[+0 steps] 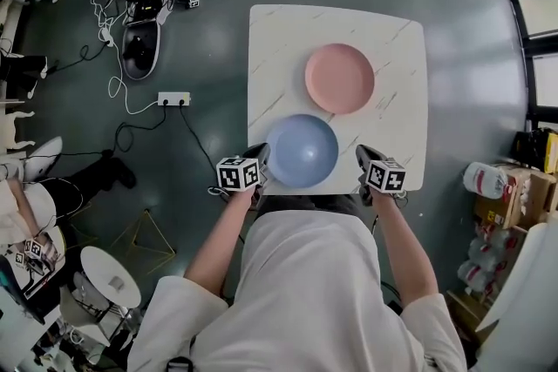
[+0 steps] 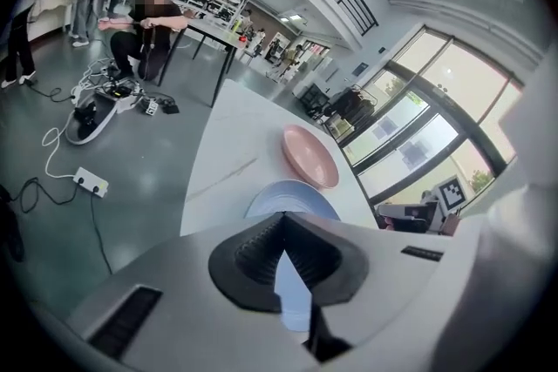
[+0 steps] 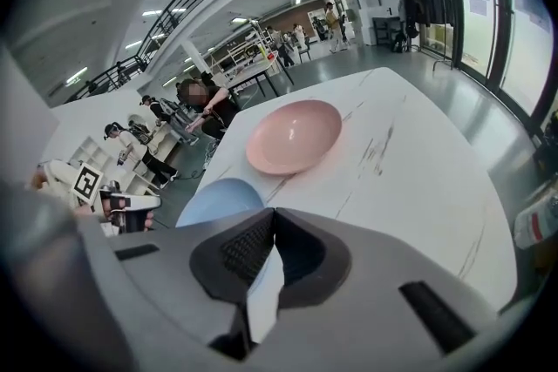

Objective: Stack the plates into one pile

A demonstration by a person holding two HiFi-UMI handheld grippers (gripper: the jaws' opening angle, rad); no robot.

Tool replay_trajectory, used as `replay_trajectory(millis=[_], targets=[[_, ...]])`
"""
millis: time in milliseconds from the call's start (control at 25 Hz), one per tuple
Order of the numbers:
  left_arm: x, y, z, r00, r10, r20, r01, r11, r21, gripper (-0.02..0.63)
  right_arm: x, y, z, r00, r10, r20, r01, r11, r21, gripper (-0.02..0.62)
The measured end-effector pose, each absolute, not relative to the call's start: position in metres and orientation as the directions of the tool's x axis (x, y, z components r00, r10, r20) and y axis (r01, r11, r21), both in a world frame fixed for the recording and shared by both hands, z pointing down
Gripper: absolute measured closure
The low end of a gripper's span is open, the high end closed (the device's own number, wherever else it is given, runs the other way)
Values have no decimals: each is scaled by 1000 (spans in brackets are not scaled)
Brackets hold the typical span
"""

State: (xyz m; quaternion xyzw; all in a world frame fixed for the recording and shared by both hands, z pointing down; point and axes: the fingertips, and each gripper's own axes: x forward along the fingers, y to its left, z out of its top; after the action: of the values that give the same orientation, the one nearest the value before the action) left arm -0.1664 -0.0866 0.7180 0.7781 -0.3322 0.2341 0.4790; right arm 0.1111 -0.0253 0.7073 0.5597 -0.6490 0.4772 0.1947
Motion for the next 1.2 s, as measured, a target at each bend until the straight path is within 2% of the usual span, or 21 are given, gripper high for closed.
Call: replay_trajectory(millis=[600,1200], targets=[[-93,-101,701,750,-201,631,-650,-403,644,594,133,-20,709,-355,-571,740,-878,-68,-473,571],[-25,-151,709,736,-220,640,-670,-368,644,592,200,-79,739,-378,-555,741,-850,-110,-515,569]])
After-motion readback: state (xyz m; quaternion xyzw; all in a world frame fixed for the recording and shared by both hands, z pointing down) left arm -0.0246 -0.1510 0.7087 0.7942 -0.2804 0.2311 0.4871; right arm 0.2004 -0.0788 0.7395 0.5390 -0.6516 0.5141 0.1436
